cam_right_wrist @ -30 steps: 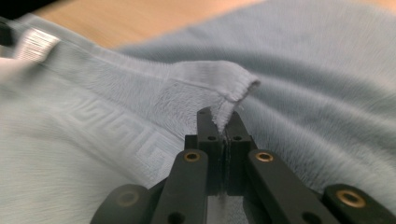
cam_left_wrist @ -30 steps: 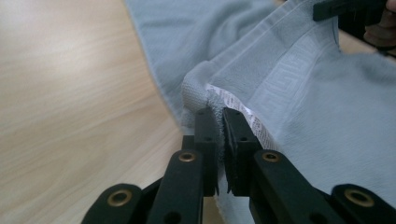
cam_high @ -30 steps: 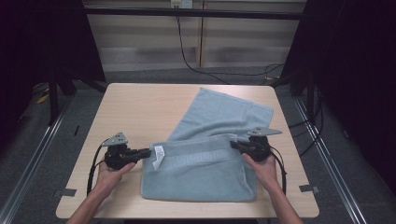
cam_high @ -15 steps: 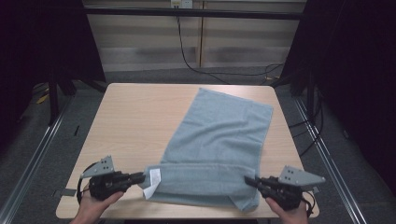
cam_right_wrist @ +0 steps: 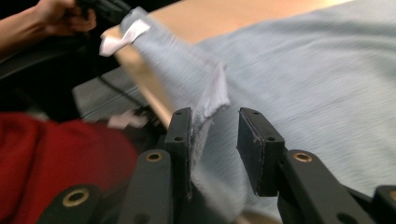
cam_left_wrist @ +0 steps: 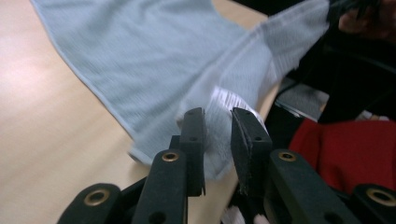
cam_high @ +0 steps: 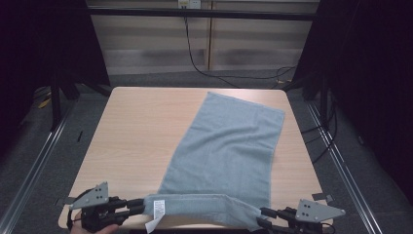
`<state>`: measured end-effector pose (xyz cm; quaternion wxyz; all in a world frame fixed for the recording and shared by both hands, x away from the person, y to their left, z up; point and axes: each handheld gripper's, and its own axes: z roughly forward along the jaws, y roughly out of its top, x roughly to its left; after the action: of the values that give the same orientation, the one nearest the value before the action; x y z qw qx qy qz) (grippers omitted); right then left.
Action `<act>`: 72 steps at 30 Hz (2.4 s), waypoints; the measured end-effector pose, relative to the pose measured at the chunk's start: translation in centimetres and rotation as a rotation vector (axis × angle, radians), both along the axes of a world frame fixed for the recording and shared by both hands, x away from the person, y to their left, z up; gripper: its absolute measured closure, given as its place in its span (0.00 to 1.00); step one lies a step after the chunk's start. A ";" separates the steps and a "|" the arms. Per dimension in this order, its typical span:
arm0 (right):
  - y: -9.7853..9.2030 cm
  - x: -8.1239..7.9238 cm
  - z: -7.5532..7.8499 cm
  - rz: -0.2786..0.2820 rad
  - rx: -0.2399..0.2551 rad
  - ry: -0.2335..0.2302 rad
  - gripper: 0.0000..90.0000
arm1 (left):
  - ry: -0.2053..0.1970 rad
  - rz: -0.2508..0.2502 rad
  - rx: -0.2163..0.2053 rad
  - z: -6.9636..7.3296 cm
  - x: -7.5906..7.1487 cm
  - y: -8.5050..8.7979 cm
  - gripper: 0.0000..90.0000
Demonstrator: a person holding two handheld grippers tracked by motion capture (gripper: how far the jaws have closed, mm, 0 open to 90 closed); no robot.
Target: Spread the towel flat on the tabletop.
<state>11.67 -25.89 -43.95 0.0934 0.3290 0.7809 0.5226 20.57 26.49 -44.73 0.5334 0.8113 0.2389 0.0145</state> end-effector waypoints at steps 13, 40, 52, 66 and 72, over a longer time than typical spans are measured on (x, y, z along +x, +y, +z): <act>0.2 10.3 -2.4 -0.132 -0.067 0.066 0.82 | 0.083 0.058 0.137 -3.8 11.6 -7.0 0.75; 3.2 15.2 -5.5 -0.172 -0.223 0.134 0.61 | 0.084 -0.045 0.205 -4.5 4.1 -4.5 0.93; 3.2 17.1 -4.7 -0.166 -0.240 0.105 0.63 | 0.076 0.101 0.163 -4.1 14.0 -7.9 0.92; 2.5 16.8 -6.4 -0.214 -0.301 0.132 0.49 | -0.011 0.113 0.353 -5.4 14.5 -9.7 0.92; 3.8 16.8 -6.6 -0.187 -0.330 0.094 0.53 | 0.045 0.104 0.282 -5.7 12.3 -6.9 0.93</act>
<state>28.49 -22.12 -50.50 0.1576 0.4045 0.8255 0.3608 32.92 19.61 -50.48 0.4073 0.8647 0.2882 0.0576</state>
